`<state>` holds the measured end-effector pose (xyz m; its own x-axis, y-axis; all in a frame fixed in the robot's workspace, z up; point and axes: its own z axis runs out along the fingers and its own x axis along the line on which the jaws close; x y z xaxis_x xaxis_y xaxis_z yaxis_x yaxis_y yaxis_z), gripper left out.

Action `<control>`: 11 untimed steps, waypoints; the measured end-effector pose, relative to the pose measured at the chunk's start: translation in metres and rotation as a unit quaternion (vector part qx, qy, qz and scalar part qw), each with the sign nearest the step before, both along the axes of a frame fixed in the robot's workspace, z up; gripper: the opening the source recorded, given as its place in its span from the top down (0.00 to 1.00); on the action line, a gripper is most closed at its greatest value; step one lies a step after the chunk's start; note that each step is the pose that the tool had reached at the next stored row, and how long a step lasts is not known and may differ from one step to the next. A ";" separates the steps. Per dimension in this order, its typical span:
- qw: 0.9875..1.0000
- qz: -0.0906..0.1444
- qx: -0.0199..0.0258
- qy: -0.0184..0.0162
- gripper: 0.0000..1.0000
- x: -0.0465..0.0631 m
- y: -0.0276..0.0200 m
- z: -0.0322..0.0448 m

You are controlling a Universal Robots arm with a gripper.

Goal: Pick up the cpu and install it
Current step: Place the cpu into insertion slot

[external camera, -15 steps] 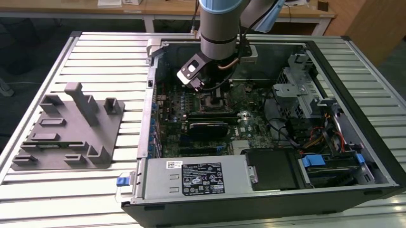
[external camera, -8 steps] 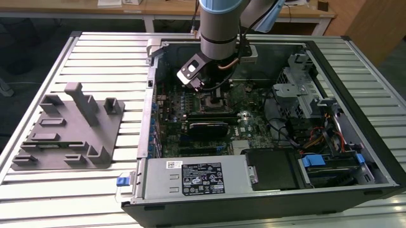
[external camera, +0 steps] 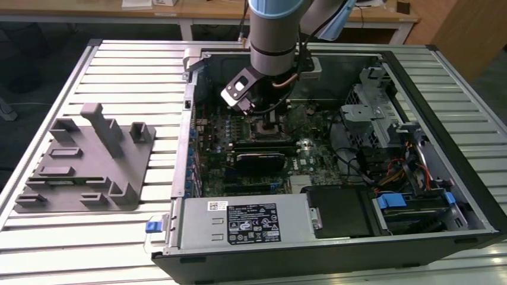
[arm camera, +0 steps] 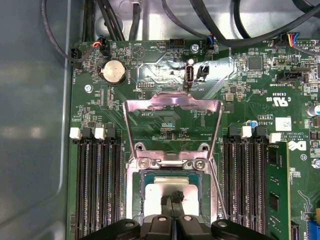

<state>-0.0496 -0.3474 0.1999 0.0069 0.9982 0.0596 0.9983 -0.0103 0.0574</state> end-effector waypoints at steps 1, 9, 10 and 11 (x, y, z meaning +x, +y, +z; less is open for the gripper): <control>1.000 0.000 0.000 0.000 0.89 0.000 0.0000 -0.0001; 1.000 0.000 0.000 0.000 0.89 0.000 0.0000 -0.0020; 1.000 0.000 0.000 0.000 0.89 0.000 0.0000 -0.0020; 1.000 0.000 0.000 0.000 0.89 0.000 0.0000 -0.0022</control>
<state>-0.0496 -0.3474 0.1978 0.0068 0.9982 0.0598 0.9983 -0.0103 0.0574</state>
